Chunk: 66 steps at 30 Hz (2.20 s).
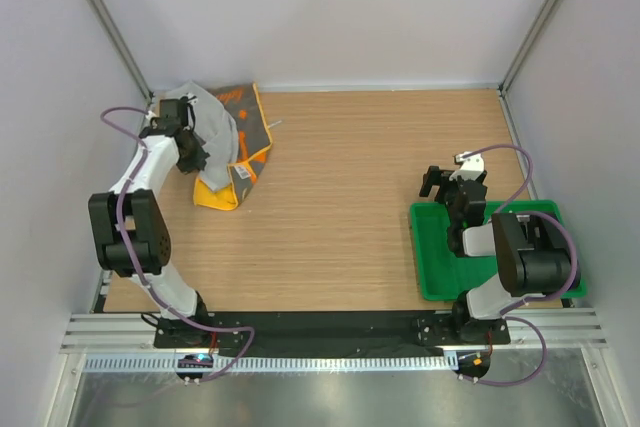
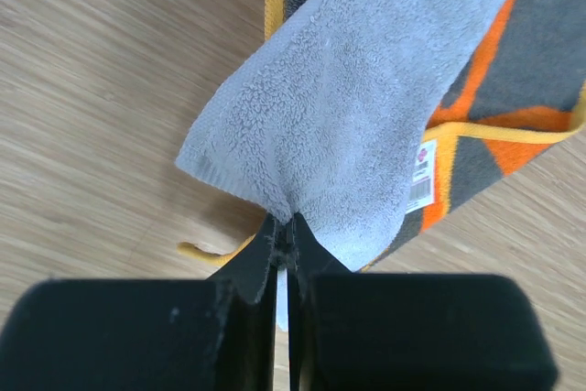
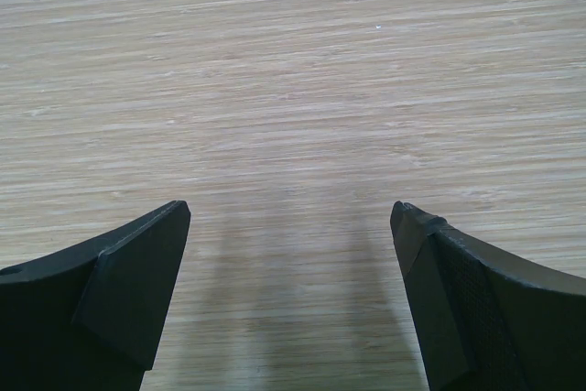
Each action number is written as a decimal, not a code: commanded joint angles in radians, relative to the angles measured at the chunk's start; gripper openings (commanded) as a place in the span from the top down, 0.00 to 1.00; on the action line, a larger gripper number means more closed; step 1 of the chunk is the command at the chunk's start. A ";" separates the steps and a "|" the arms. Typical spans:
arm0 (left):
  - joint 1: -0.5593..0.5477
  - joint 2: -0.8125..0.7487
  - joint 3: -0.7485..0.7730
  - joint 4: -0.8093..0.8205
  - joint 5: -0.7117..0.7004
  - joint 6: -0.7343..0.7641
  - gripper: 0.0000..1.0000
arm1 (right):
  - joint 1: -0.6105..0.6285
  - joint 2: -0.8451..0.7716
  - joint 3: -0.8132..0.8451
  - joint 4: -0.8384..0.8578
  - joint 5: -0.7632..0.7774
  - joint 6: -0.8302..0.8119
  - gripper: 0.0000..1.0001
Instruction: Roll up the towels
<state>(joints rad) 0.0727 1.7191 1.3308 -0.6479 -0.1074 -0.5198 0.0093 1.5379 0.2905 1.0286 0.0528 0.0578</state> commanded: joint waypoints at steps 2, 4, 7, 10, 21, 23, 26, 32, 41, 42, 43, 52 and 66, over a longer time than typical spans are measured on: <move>0.007 -0.090 -0.001 0.010 -0.003 0.015 1.00 | 0.004 -0.001 0.002 0.016 0.002 0.011 0.00; 0.007 -0.089 0.016 -0.007 -0.018 0.017 1.00 | 0.003 -0.002 0.002 0.016 0.002 0.011 0.00; 0.006 -0.070 0.056 -0.094 -0.035 0.020 1.00 | 0.003 -0.002 0.002 0.014 0.002 0.011 0.00; 0.009 -0.069 0.050 -0.107 -0.018 0.050 0.98 | 0.004 -0.002 0.002 0.016 0.001 0.011 0.00; 0.055 -0.202 -0.010 -0.119 -0.008 0.148 0.62 | 0.003 -0.002 0.002 0.016 0.002 0.011 0.00; 0.061 -0.205 -0.018 -0.114 -0.008 0.170 0.72 | 0.003 -0.002 0.004 0.016 0.002 0.013 0.00; 0.075 -0.197 -0.015 -0.128 0.002 0.161 0.76 | 0.003 -0.002 0.002 0.014 0.002 0.011 0.00; 0.079 -0.237 -0.062 -0.151 0.020 0.052 0.59 | 0.003 -0.002 0.002 0.016 0.002 0.011 0.00; 0.067 -0.345 -0.252 -0.124 0.075 -0.029 0.57 | 0.004 -0.002 0.002 0.016 0.002 0.010 0.00; 0.055 -0.352 -0.255 -0.121 0.071 -0.031 0.57 | 0.003 -0.002 0.002 0.014 0.002 0.010 0.00; 0.018 -0.361 -0.262 -0.111 0.066 -0.028 0.57 | 0.003 -0.002 0.002 0.014 0.002 0.011 0.00; -0.105 -0.564 -0.237 -0.142 -0.005 0.007 0.46 | 0.003 -0.002 0.006 0.010 0.004 0.011 0.00; -0.126 -0.992 -0.355 -0.213 -0.011 0.014 0.28 | 0.314 -0.469 0.376 -0.782 0.157 0.057 0.00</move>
<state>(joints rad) -0.0513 0.7528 1.0016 -0.8165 -0.1112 -0.5163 0.2085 1.1790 0.4137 0.5621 0.1932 0.0605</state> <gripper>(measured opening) 0.721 0.996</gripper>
